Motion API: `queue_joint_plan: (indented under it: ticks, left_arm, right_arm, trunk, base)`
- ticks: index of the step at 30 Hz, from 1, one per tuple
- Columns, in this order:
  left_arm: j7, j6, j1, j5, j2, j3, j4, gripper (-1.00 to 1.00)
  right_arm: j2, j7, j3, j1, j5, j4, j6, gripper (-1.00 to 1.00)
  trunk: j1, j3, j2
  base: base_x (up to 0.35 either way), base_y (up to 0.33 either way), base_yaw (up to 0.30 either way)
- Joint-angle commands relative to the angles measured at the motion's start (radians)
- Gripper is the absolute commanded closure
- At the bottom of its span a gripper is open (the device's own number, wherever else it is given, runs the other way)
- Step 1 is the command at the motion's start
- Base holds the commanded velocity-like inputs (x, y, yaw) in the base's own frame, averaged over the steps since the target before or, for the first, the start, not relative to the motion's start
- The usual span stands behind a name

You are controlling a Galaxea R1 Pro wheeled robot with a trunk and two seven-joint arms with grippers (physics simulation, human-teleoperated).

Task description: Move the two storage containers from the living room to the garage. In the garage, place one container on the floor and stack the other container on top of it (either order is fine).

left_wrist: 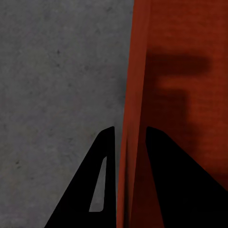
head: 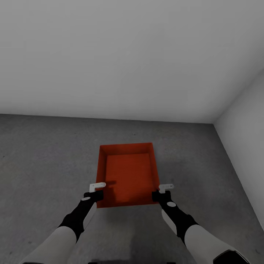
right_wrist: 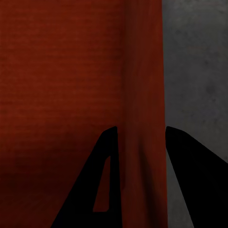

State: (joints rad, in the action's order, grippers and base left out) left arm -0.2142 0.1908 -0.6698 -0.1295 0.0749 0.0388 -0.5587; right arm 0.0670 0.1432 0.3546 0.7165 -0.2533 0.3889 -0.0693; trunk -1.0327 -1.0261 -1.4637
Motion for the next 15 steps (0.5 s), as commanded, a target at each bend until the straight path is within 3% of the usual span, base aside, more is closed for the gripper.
queue_joint_plan:
  ticks: [1,15]
  left_arm:
    - [-0.02,0.007,-0.001,0.017,-0.001,-0.036,-0.006,1.0]
    - [-0.02,0.007,-0.001,0.017,-0.001,-0.036,-0.006,1.0]
  right_arm:
    - [-0.052,0.083,-0.005,0.001,-0.017,-0.054,-0.006,1.0]
    - [-0.052,0.084,-0.005,0.001,-0.017,-0.054,-0.006,1.0]
  trunk:
    - [0.0,0.0,0.0]
    - [0.0,0.0,0.0]
  base:
    - [0.0,0.0,0.0]
    - [0.0,0.0,0.0]
